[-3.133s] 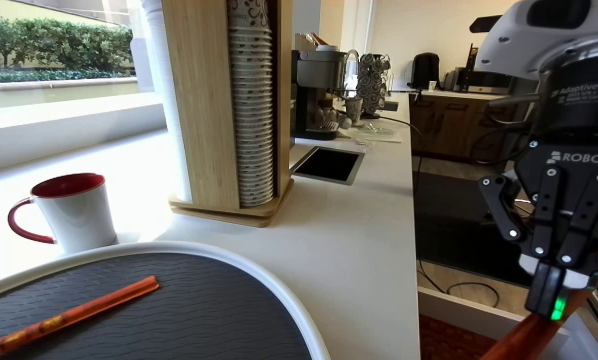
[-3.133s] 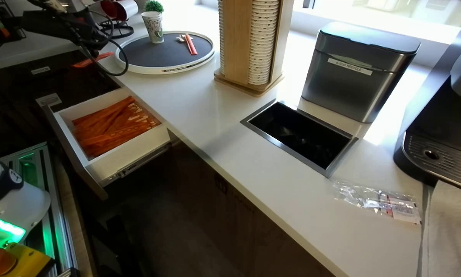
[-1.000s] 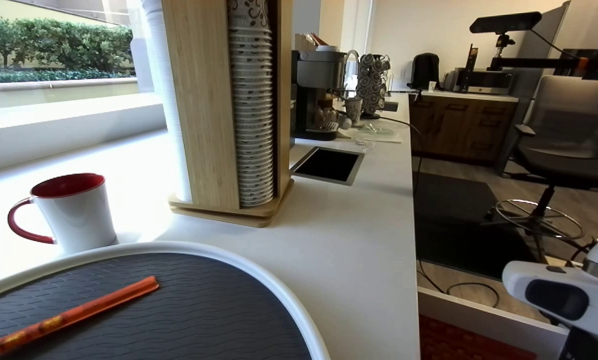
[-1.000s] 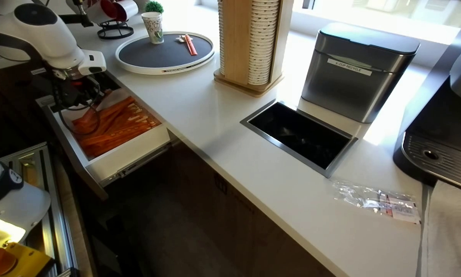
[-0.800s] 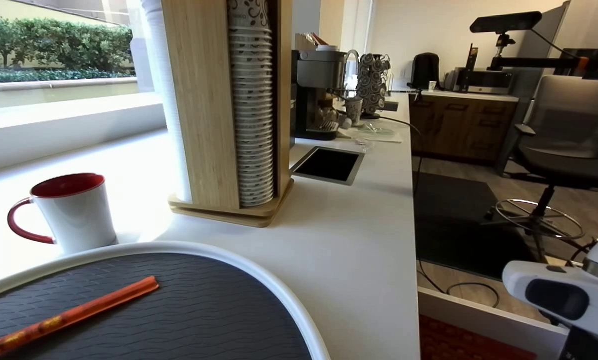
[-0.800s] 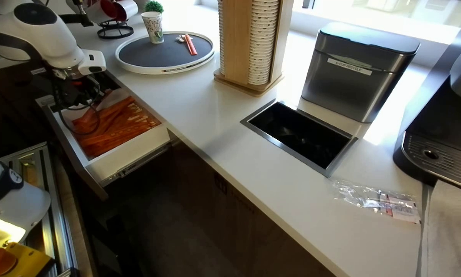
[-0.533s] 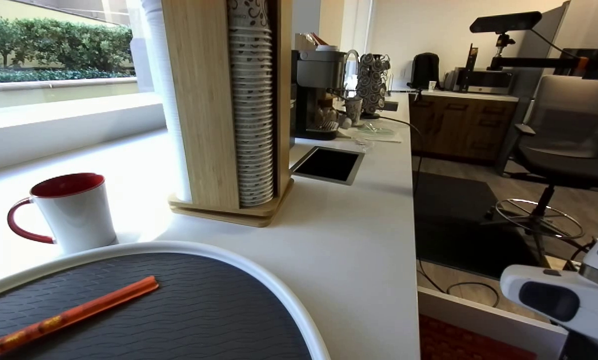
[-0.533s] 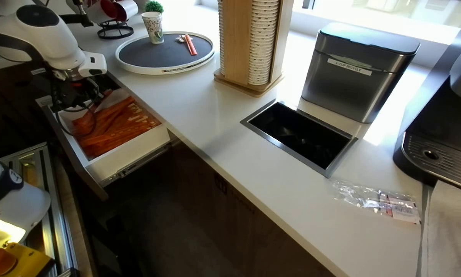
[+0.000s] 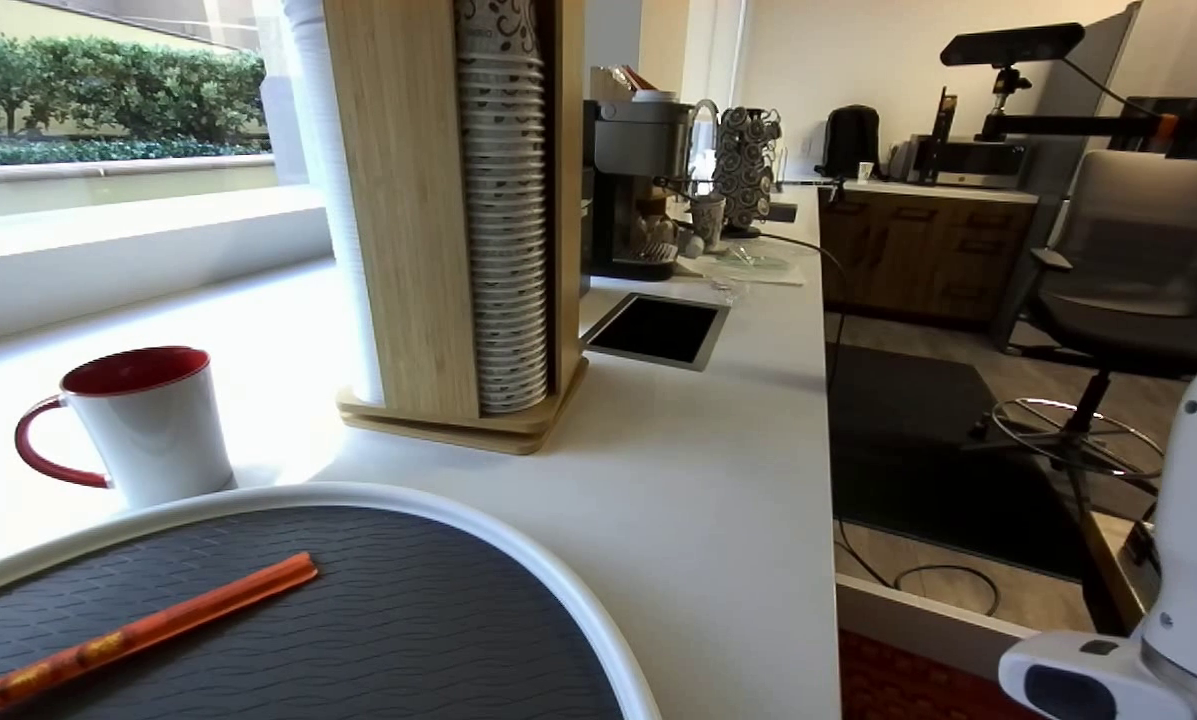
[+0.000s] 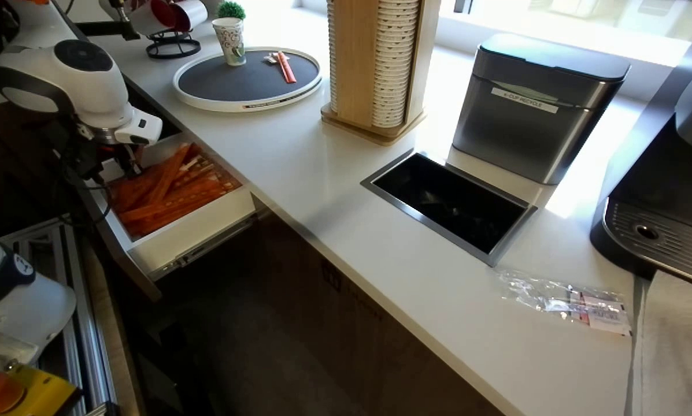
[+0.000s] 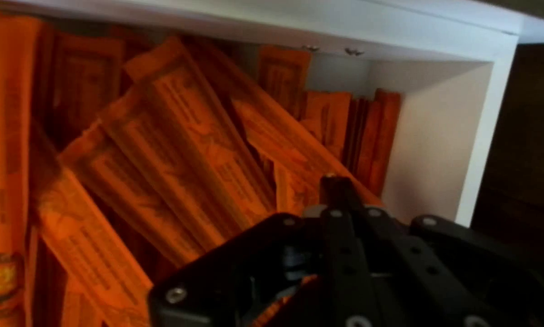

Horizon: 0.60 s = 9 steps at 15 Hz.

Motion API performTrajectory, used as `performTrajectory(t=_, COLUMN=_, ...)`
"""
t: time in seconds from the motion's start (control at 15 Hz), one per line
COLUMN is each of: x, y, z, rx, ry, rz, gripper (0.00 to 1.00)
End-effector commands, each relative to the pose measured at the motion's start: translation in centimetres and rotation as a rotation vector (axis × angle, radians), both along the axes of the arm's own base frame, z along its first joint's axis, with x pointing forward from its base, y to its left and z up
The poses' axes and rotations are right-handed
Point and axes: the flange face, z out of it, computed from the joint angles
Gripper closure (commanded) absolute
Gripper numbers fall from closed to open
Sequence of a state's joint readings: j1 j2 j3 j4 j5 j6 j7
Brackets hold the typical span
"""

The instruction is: Pick up the object from the tray and put it in the drawer

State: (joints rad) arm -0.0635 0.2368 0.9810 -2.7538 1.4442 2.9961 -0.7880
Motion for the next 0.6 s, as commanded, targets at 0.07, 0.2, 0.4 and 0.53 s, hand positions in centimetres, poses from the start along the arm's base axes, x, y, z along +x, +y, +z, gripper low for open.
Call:
performTrajectory(t=0.07, x=-0.5, y=-1.5, z=-2.5, rx=-0.037, ry=0.132, rz=-0.186, gripper=1.0)
performTrajectory(t=0.2, x=-0.2, y=-2.2, z=-2.8, rx=-0.043, ry=0.16, rz=-0.272, gripper=1.0)
performTrajectory(t=0.4, x=0.2, y=-3.6, z=-2.7, rx=-0.068, ry=0.155, rz=-0.372, gripper=1.0)
performTrajectory(t=0.53, x=0.4, y=-4.4, z=-2.5, rx=-0.062, ry=0.152, rz=-0.419, gripper=1.0)
